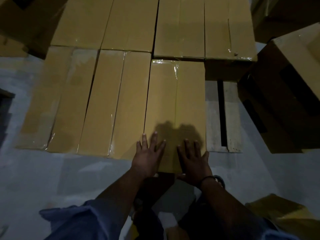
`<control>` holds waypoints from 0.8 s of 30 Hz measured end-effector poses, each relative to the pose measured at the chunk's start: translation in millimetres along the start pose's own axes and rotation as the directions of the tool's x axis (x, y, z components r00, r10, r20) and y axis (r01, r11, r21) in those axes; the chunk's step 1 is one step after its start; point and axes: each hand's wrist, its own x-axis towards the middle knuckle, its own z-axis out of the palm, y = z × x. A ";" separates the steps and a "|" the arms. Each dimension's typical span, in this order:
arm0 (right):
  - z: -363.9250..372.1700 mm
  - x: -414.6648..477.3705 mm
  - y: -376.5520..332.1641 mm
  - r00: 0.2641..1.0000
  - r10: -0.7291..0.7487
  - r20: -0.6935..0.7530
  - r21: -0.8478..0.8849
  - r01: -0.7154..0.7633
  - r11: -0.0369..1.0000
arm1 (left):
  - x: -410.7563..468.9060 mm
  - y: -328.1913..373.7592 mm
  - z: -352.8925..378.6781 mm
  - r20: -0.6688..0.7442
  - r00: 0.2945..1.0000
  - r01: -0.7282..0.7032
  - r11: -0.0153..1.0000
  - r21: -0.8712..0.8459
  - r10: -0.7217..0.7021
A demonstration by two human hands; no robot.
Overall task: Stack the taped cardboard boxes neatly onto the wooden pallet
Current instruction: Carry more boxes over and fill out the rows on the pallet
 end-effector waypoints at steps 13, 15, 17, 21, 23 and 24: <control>-3.7 17.2 14.0 0.994 -0.035 -0.107 0.017 0.037 0.999 | 9.8 -15.7 -11.4 -0.080 0.997 -0.013 1.000 -0.010 0.012; -3.8 17.3 14.7 0.993 -0.035 -0.116 0.015 0.037 0.999 | 10.1 -15.7 -12.0 -0.084 0.996 -0.013 1.000 0.004 0.013; -4.9 19.0 15.6 0.991 -0.045 -0.122 0.003 0.046 0.999 | 10.5 -17.0 -13.5 -0.099 0.995 -0.018 1.000 0.010 0.019; -11.7 27.5 19.8 0.985 -0.060 -0.162 0.017 0.063 0.998 | 16.8 -20.5 -22.2 -0.131 0.991 -0.011 0.999 0.046 0.017; -15.1 31.0 20.0 0.985 -0.057 -0.166 0.026 0.062 0.998 | 19.6 -21.3 -25.1 -0.138 0.990 -0.011 0.998 0.058 0.018; -15.9 31.8 19.5 0.985 -0.055 -0.163 0.029 0.060 0.998 | 20.2 -21.4 -25.5 -0.140 0.990 -0.010 0.998 0.059 0.018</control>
